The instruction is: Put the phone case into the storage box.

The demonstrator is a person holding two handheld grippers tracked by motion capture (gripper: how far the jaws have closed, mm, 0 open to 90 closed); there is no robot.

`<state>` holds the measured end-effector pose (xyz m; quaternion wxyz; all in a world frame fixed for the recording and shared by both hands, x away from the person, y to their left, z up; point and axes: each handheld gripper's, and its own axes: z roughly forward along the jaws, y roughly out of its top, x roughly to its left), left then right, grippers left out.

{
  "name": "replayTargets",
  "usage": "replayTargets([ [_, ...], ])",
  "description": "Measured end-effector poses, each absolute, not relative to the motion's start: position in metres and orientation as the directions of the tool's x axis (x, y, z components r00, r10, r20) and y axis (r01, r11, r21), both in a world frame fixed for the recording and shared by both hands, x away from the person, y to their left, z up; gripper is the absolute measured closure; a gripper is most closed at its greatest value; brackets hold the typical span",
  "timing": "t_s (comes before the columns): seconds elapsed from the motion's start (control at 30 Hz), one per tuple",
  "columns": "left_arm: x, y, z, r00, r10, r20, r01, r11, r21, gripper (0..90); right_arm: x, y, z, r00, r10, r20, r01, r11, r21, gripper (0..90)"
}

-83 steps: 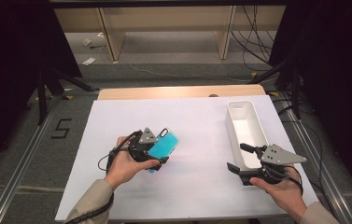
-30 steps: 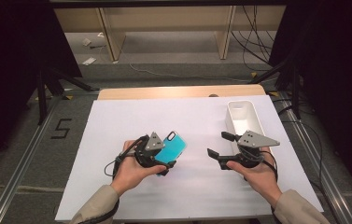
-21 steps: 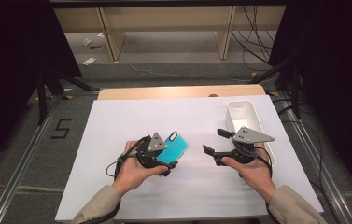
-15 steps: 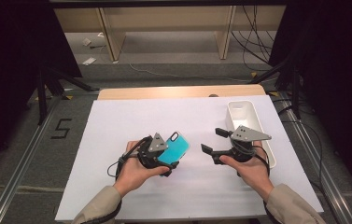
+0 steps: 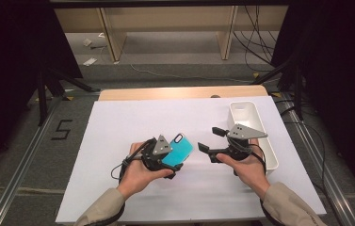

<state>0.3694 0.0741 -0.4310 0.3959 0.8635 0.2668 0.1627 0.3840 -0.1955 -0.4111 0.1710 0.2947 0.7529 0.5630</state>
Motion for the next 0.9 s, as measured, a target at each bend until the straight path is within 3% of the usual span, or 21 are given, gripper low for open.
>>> replayTargets([
  [0.9,0.365,0.059,-0.432,0.815,0.573,0.085,0.304,-0.548,0.779,16.4,0.395,-0.168,-0.413,-0.784,0.614,0.097,0.27,0.195,0.943,19.4],
])
